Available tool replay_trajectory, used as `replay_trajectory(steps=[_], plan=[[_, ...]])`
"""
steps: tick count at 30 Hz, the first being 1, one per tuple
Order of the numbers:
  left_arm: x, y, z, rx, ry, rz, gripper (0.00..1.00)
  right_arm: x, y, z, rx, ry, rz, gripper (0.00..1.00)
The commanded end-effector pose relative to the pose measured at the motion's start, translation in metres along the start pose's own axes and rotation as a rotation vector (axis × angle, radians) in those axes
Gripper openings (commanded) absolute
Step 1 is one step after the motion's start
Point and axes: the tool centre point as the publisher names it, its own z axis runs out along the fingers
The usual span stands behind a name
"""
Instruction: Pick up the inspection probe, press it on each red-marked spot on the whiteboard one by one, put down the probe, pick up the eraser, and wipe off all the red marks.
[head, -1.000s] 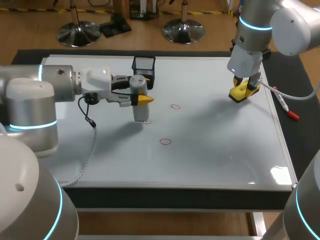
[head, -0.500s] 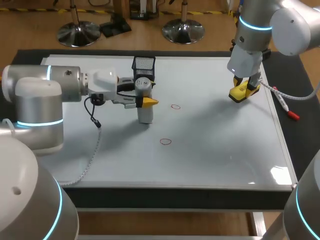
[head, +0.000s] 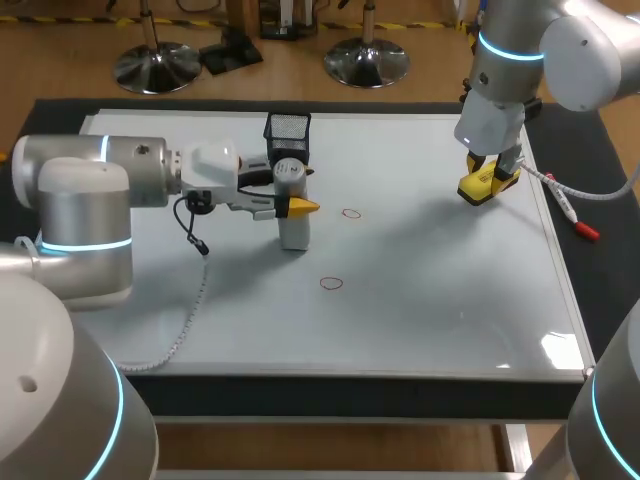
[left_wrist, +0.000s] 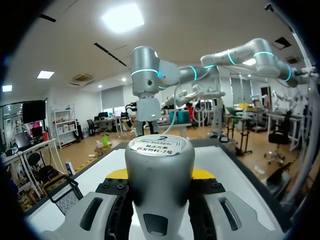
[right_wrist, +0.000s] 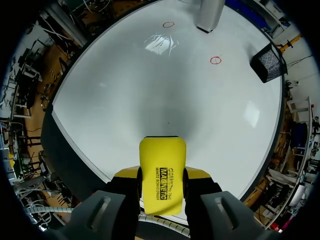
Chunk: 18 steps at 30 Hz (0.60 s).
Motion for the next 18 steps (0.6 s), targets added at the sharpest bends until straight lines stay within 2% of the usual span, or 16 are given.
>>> replay_trajectory(steps=[1,18], plan=[[-0.0008,0.0020,0.0003,0.003,0.001,0.001,0.00,0.0001,-0.0005,-0.0008,0.002,0.002,-0.001,0.00],[-0.0020,0.0038,-0.0012,-0.008,-0.013,0.001,0.00,0.0001,-0.0005,-0.0008,0.002,0.002,-0.001,0.00]])
